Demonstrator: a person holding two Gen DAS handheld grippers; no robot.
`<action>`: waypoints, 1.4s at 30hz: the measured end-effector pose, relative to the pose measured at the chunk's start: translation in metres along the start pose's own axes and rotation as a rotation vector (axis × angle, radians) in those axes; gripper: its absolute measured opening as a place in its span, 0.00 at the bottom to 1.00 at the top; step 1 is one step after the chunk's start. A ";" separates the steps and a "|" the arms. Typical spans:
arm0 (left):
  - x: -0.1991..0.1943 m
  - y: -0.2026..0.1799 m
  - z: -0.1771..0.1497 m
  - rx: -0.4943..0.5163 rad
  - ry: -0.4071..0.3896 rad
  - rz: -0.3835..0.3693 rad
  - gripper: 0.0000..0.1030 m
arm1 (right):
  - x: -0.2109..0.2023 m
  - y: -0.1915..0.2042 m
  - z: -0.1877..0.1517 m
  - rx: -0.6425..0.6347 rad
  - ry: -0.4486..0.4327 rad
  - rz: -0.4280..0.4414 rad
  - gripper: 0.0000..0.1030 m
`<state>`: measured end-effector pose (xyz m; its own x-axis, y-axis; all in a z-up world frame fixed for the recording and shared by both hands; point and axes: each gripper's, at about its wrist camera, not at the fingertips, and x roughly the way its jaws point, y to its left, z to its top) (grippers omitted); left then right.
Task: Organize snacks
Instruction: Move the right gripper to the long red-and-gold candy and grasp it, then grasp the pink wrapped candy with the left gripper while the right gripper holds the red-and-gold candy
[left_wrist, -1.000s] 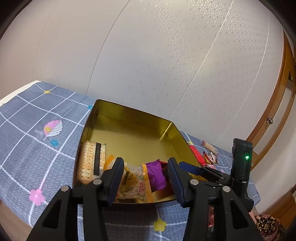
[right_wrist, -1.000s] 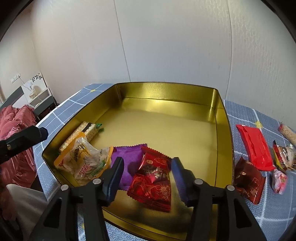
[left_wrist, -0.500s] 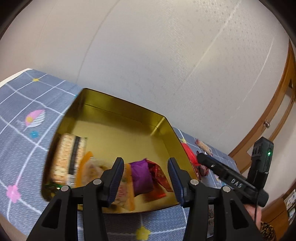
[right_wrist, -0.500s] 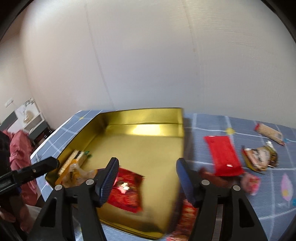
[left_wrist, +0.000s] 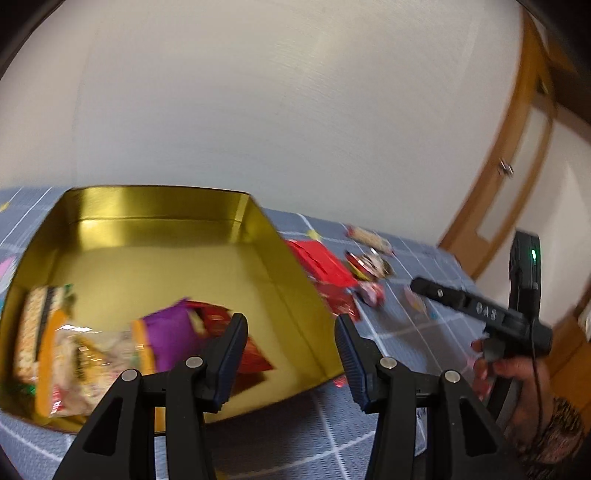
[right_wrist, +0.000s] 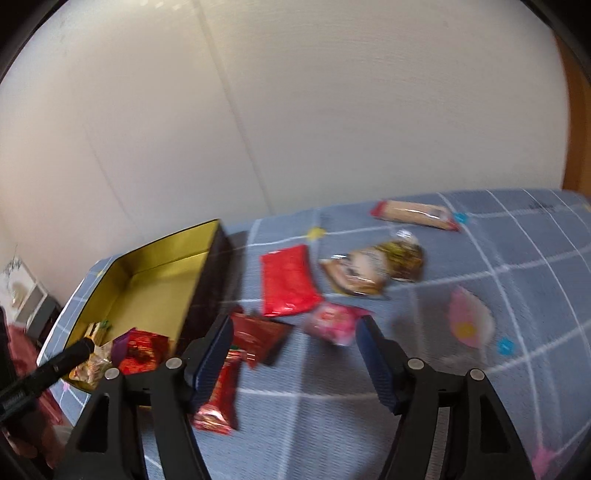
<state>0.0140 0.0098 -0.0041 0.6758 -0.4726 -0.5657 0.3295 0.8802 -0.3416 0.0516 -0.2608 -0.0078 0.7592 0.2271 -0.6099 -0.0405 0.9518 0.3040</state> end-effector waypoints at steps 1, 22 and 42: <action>0.004 -0.008 -0.001 0.031 0.009 -0.008 0.48 | -0.002 -0.005 -0.002 0.011 0.001 -0.013 0.70; 0.009 -0.015 -0.006 0.043 0.004 0.053 0.49 | 0.033 0.031 -0.004 -0.158 0.072 0.026 0.69; 0.003 -0.004 -0.002 -0.041 -0.030 0.041 0.55 | 0.069 0.077 -0.042 -0.365 0.291 -0.009 0.26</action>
<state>0.0135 0.0045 -0.0056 0.7080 -0.4338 -0.5573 0.2742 0.8961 -0.3490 0.0735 -0.1635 -0.0577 0.5487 0.2174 -0.8073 -0.3005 0.9524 0.0523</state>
